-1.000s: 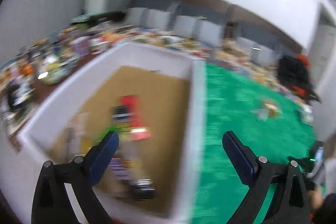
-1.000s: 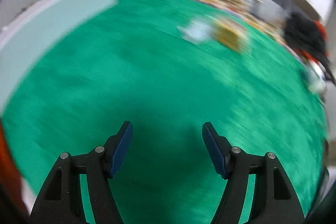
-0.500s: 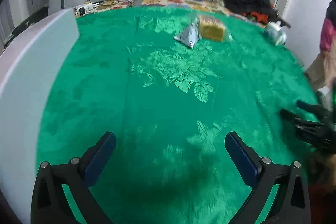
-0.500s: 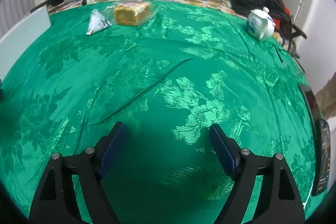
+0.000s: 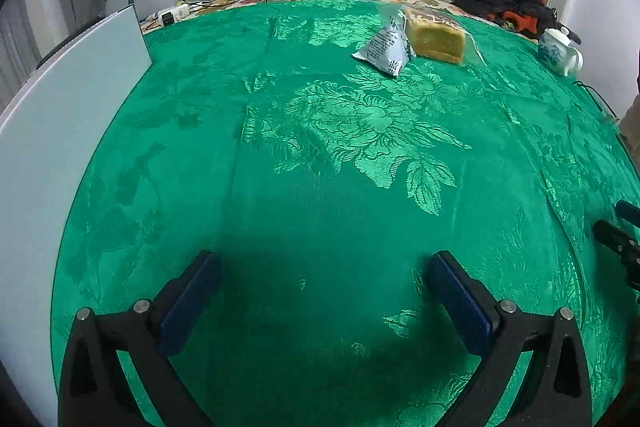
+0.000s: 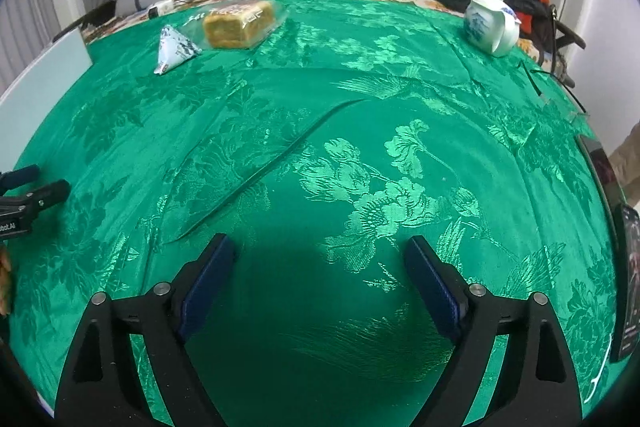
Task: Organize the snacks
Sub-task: 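Move both open tools back over the remaining snacks on the table, then grasp the silver-white packet with the left tool and lift it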
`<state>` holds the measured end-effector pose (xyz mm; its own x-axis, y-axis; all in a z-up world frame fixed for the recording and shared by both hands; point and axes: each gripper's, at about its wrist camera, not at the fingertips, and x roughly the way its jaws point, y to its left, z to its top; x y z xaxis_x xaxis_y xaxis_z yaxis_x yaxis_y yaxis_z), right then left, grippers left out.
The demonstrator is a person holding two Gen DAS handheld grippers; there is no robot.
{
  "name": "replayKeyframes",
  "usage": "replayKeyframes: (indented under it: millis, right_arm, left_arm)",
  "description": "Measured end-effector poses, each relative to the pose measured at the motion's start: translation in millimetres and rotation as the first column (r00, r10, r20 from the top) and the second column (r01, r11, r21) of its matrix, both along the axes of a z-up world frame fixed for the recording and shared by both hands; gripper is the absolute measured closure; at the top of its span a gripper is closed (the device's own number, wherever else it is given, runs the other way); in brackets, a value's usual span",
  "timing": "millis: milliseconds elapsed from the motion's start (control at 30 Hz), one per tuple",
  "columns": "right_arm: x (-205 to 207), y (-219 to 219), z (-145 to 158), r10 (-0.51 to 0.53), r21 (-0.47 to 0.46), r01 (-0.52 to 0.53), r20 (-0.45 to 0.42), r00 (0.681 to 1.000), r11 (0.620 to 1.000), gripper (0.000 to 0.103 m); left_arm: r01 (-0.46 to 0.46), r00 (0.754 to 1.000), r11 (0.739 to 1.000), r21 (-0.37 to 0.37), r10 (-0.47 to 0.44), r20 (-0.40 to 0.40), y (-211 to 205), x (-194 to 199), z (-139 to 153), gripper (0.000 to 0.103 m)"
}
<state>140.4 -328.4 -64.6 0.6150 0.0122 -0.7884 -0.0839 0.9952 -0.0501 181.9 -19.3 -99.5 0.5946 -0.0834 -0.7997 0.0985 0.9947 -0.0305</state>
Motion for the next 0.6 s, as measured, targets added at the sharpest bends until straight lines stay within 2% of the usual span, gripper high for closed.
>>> replayKeyframes:
  millis: [467,533,600]
  right_arm:
    - [0.2,-0.4,0.0,0.001,0.001,-0.001,0.0,1.0,1.0,0.013]
    - [0.3,-0.3,0.0,0.001,0.001,-0.001,0.0,1.0,1.0,0.013]
    - [0.2,-0.4,0.1,0.001,0.001,-0.001,0.0,1.0,1.0,0.013]
  left_arm:
    - [0.001,1.0,1.0,0.003,-0.001,0.0,-0.4,0.4,-0.4,0.0]
    - [0.039,0.999,0.999,0.002,-0.039,-0.024,-2.6,4.9,1.1,0.0]
    - [0.133,0.989,0.99,-0.036,-0.135,-0.061,-8.0,21.1,7.8,0.0]
